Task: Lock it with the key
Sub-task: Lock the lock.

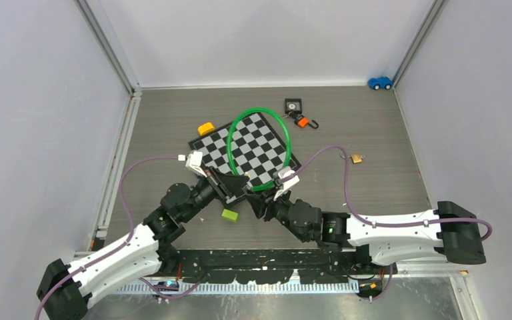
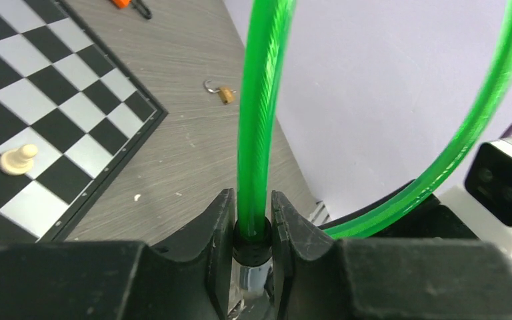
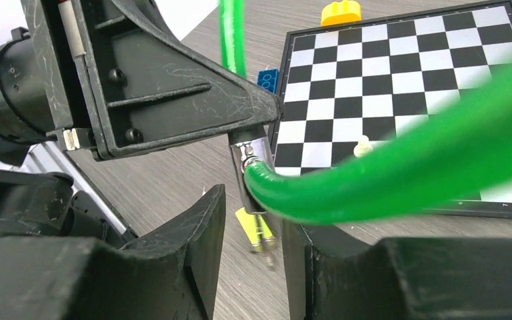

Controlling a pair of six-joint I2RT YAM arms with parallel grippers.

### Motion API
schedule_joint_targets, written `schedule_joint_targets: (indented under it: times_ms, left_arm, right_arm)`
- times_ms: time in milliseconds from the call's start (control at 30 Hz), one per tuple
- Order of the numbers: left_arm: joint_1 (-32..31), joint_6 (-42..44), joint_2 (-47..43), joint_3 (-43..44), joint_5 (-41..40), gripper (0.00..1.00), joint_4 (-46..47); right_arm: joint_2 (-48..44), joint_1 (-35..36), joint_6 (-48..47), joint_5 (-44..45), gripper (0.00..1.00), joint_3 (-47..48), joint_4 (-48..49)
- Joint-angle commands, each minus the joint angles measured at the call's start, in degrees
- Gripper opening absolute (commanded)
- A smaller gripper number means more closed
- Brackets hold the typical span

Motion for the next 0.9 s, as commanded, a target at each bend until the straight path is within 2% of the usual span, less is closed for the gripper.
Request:
schedule_joint_targets:
  times_ms: [0, 267, 667, 867]
  left_arm:
    - [-0.3, -0.3, -0.4, 3.1, 3.2, 0.0, 11.4]
    - [-0.3, 0.0, 0.5, 2.8, 3.4, 0.0, 11.8]
    - [-0.3, -0.7, 1.8, 1.0, 3.3, 0.0, 13.6]
    - [-0.4, -1.7, 2.3, -0.8, 2.6, 0.0, 15.0]
  right_arm:
    - [-3.4, 0.3, -0.5, -2.2, 0.42, 0.1, -2.9]
    - [-7.9, 0.3, -0.6, -0.7, 0.43, -2.2, -2.5]
    - [-9.7, 0.3, -0.6, -1.4, 0.43, -3.6, -2.5]
    - [-10.7, 0.3, 1.9, 0.1, 0.43, -7.1, 1.7]
